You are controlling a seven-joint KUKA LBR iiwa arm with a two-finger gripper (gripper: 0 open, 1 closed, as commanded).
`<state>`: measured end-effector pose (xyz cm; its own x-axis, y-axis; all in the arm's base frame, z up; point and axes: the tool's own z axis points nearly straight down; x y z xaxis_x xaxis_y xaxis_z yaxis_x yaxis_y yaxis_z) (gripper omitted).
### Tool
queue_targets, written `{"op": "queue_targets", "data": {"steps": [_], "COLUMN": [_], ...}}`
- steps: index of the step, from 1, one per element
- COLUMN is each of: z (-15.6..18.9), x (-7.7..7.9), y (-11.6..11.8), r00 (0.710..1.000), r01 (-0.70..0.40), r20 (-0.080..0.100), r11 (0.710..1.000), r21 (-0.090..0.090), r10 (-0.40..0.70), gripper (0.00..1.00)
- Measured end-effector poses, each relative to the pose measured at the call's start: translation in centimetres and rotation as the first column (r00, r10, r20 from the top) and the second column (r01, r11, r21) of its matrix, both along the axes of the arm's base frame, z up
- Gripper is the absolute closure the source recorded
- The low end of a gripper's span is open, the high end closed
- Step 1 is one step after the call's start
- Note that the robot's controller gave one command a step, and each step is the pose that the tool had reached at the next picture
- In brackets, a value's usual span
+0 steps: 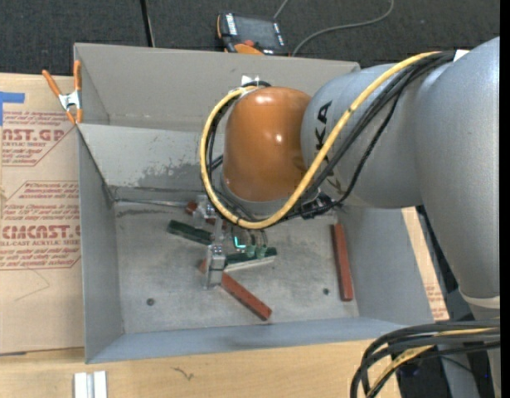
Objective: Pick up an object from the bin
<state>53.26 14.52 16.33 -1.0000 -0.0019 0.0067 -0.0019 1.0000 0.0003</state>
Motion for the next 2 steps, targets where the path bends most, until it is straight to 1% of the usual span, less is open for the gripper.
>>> {"op": "queue_targets", "data": {"steps": [1,2], "z": [-8.89,-8.42], "x": [3.18,3.30], "y": [-2.31,-2.19], "r00": [1.000,1.000], "r01": [0.027,0.026], "r20": [0.004,0.009], "r11": [1.000,1.000], "r21": [0.000,0.002], "r10": [-0.027,-0.026], "gripper": [0.00,1.00]}}
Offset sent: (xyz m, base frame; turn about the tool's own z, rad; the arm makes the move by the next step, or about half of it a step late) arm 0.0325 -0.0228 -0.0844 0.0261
